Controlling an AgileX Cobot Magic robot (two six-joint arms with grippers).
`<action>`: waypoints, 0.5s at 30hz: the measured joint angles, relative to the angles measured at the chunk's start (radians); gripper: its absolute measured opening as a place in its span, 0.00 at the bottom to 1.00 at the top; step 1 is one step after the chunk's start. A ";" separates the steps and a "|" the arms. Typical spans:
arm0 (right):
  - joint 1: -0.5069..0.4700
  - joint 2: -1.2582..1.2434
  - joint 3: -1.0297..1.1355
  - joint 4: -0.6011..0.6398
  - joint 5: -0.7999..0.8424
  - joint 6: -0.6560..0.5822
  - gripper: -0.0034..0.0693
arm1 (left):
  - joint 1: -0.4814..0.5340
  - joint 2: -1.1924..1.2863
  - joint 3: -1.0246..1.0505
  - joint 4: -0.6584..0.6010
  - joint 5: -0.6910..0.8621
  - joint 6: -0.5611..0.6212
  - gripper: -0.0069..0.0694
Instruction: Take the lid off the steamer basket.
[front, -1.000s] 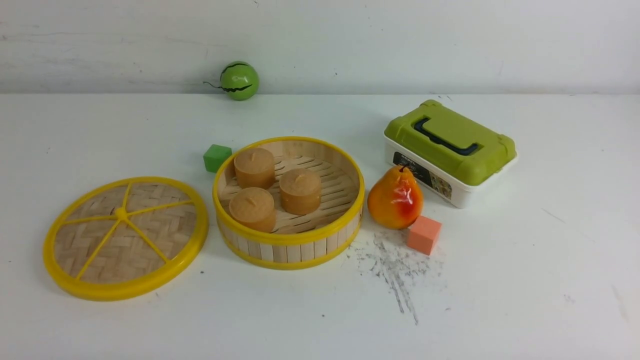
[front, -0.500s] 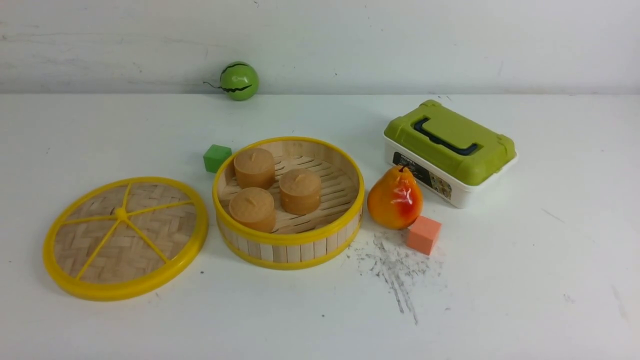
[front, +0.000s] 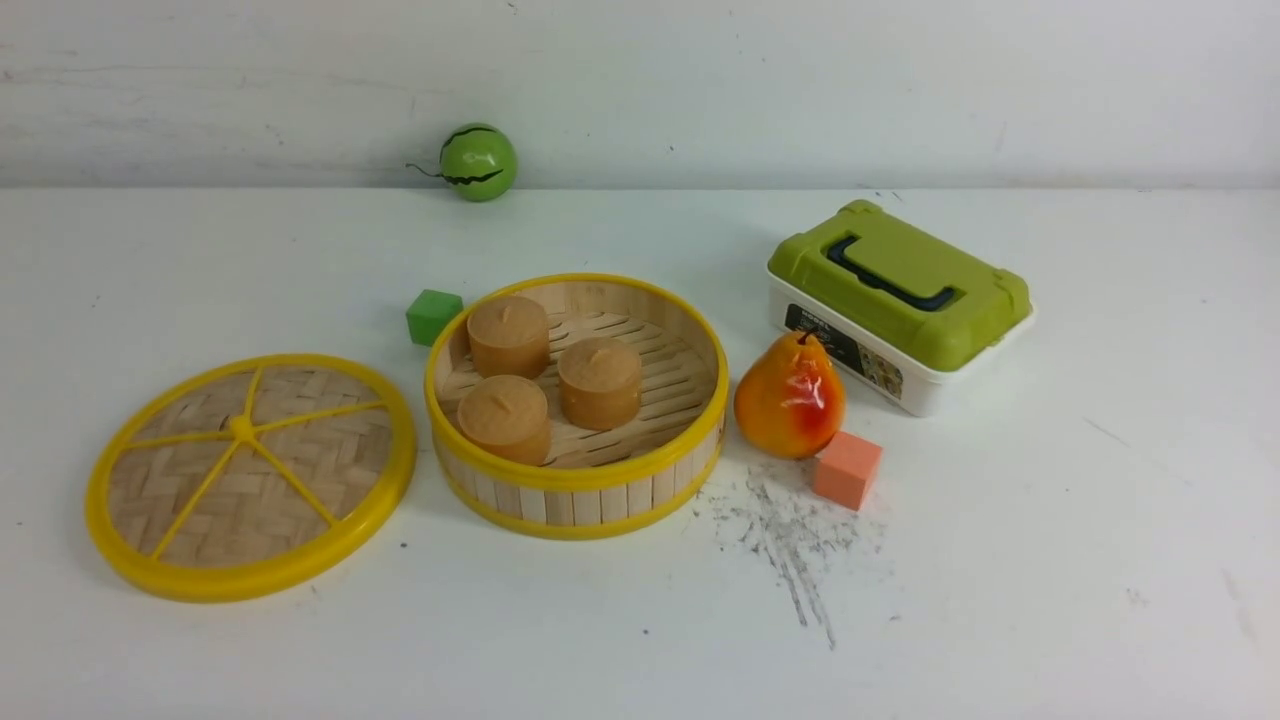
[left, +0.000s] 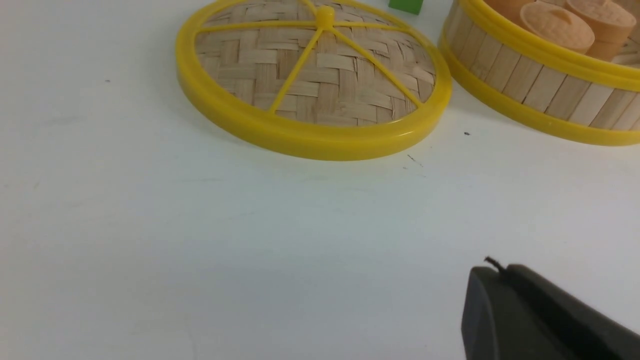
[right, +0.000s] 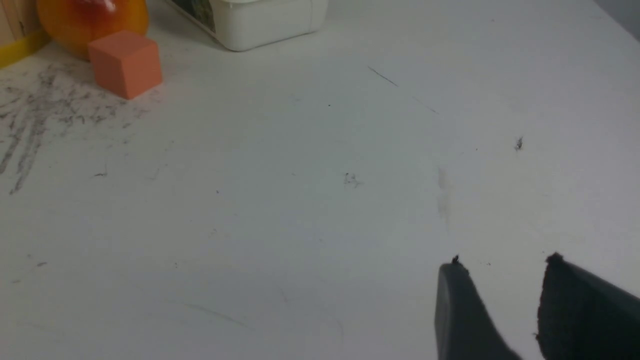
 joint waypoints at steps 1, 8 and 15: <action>0.000 0.000 0.000 0.000 0.000 0.000 0.38 | 0.000 0.000 0.000 0.000 0.000 0.000 0.09; 0.000 0.000 0.000 0.000 0.000 0.000 0.38 | 0.000 0.000 0.000 0.000 0.000 0.000 0.09; 0.000 0.000 0.000 0.000 0.000 0.000 0.38 | 0.000 0.000 0.000 0.000 0.000 0.000 0.10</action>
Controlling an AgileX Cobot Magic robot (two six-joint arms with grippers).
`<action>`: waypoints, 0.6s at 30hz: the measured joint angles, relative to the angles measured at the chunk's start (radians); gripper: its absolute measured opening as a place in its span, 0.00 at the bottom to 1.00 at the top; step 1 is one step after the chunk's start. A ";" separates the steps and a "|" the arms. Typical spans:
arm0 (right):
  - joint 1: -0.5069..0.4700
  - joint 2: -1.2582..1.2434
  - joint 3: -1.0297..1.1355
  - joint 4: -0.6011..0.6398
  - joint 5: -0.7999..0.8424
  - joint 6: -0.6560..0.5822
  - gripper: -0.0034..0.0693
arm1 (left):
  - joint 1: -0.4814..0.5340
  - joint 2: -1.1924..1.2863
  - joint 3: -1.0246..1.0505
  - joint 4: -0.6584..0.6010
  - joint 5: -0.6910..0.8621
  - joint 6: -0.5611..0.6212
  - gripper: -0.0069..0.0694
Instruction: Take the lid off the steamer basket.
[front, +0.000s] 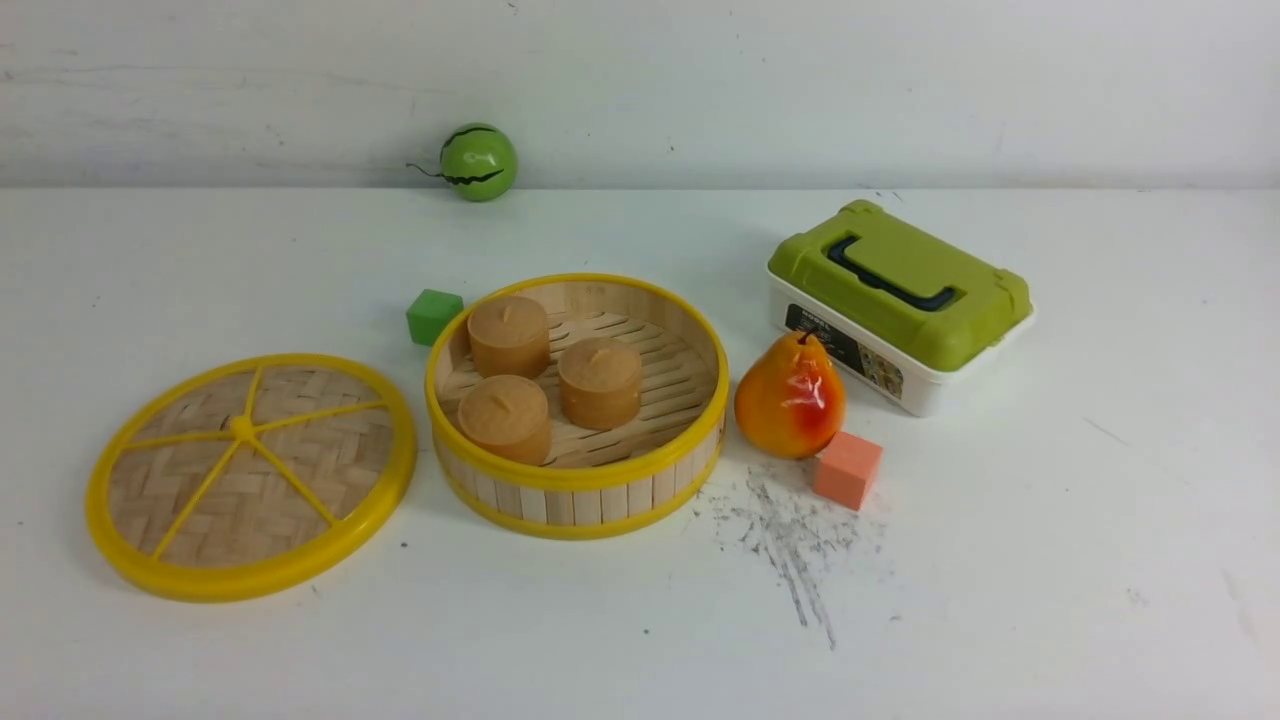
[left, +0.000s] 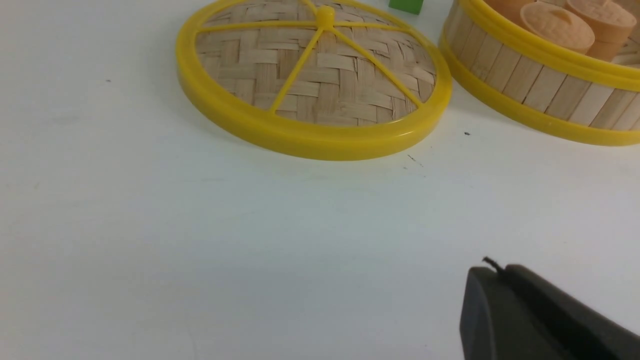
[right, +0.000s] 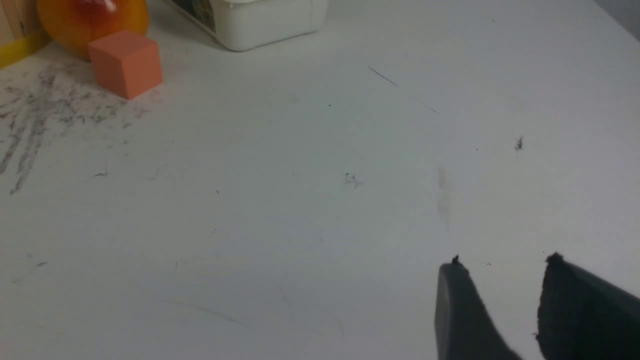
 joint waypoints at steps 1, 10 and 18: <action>0.000 0.000 0.000 0.000 0.000 0.000 0.38 | 0.000 0.000 0.000 0.000 0.000 0.000 0.10; 0.000 0.000 0.000 0.000 0.000 0.000 0.38 | 0.000 0.000 0.000 0.000 0.000 0.000 0.11; 0.000 0.000 0.000 0.000 0.000 0.000 0.38 | 0.000 0.000 0.000 0.000 0.000 0.000 0.11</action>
